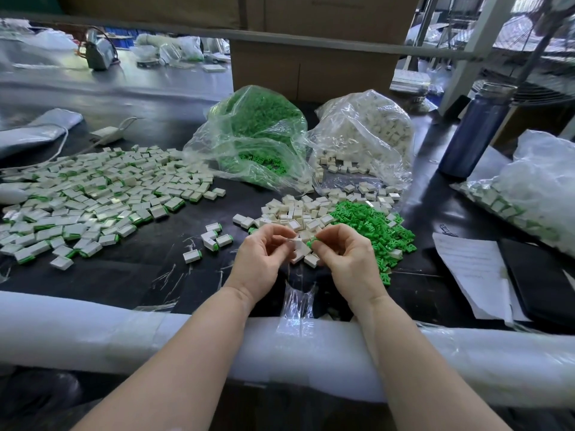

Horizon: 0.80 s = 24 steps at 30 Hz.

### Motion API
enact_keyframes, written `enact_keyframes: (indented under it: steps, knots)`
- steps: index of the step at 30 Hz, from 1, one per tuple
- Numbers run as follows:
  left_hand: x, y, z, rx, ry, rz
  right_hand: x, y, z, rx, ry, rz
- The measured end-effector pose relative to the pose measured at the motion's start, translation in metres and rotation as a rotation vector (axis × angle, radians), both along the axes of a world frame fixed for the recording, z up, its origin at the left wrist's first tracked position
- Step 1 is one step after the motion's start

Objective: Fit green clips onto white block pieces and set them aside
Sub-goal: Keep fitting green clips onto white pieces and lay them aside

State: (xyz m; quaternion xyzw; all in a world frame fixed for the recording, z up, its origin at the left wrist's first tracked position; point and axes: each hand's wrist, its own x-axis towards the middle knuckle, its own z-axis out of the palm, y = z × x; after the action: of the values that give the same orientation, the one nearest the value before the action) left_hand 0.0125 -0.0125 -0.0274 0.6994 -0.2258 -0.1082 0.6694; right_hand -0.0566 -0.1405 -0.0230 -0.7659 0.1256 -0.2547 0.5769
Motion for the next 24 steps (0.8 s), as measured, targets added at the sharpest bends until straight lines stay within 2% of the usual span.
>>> enact_keyframes:
  steps: [3, 8, 17, 24]
  knots:
    - [-0.0006, -0.0005, 0.0003, -0.047, 0.057, -0.029, -0.0006, -0.0005, 0.0, 0.024, -0.028, 0.009]
    - [-0.0015, 0.0, 0.0013, 0.035, -0.039, -0.016, 0.0012, -0.0007, 0.0, 0.042, -0.037, -0.002]
    - [-0.0039, -0.0007, 0.0016, -0.001, 0.031, -0.075, 0.0003, -0.0003, 0.0005, 0.058, -0.024, -0.013]
    - [-0.0046, -0.0004, 0.0036, 0.036, -0.008, -0.142, -0.0023, 0.0016, 0.003, 0.087, -0.014, 0.022]
